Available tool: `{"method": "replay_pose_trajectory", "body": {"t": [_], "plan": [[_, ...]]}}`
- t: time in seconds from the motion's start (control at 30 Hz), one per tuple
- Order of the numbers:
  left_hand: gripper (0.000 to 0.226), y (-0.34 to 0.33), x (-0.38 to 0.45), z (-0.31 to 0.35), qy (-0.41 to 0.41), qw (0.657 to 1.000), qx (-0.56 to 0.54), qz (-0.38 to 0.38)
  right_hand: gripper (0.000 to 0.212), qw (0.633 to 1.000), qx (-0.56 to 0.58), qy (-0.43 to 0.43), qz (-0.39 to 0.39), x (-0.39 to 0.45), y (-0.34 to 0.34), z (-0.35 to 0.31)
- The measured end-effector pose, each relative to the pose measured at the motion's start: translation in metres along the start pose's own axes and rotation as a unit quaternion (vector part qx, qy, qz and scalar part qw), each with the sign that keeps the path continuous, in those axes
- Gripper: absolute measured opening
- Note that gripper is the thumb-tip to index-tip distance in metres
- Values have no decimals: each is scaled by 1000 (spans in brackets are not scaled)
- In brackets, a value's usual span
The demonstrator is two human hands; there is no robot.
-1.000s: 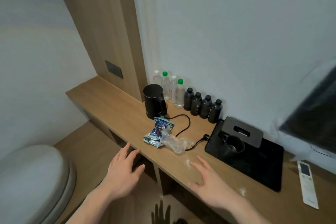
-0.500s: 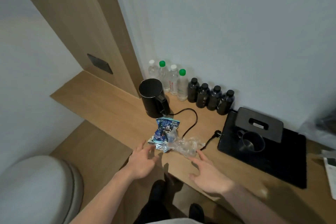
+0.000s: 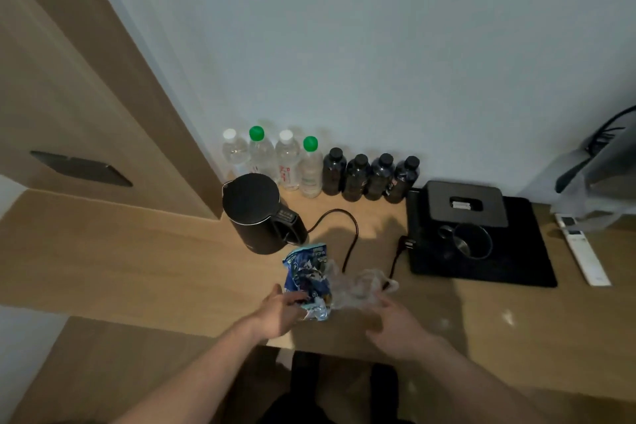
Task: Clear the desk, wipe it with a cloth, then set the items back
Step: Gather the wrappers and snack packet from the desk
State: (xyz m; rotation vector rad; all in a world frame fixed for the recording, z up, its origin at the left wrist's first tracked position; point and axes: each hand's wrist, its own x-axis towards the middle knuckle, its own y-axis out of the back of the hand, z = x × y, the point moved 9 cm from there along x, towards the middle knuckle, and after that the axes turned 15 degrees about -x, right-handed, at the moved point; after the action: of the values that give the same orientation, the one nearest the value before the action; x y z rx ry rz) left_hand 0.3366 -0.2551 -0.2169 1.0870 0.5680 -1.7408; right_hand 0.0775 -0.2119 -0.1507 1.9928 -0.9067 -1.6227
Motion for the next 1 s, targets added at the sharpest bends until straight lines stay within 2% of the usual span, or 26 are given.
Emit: {"method": "replay_pose_trajectory", "body": {"t": [0.03, 0.13, 0.23, 0.33, 0.43, 0.53, 0.67, 1.0], "plan": [[31, 0, -3, 4, 13, 1000, -17, -8, 65, 1000, 11, -17, 3, -1, -3, 0], [40, -4, -6, 15, -16, 999, 1, -42, 74, 995, 66, -73, 37, -10, -7, -2], [61, 0, -6, 18, -64, 997, 12, -50, 76, 984, 123, -85, 99, -29, 3, -5], [66, 0, -27, 32, -97, 995, 16, -12, 75, 970, 173, -86, 147, -54, 13, -2], [65, 8, -32, 32, -139, 987, 79, 19, 76, 956, 210, -89, 183, -82, 17, 2], [94, 5, -51, 38, -159, 972, 170, 19, 77, 947, 231, -93, 203, -111, 17, 8], [74, -21, -106, 57, -183, 945, 266, 55, 77, 940, 231, -89, 233, -151, 10, 24], [77, -168, -214, 64, -321, 877, 352, 68, 69, 917, 250, -107, 293, -284, -59, 110]]}}
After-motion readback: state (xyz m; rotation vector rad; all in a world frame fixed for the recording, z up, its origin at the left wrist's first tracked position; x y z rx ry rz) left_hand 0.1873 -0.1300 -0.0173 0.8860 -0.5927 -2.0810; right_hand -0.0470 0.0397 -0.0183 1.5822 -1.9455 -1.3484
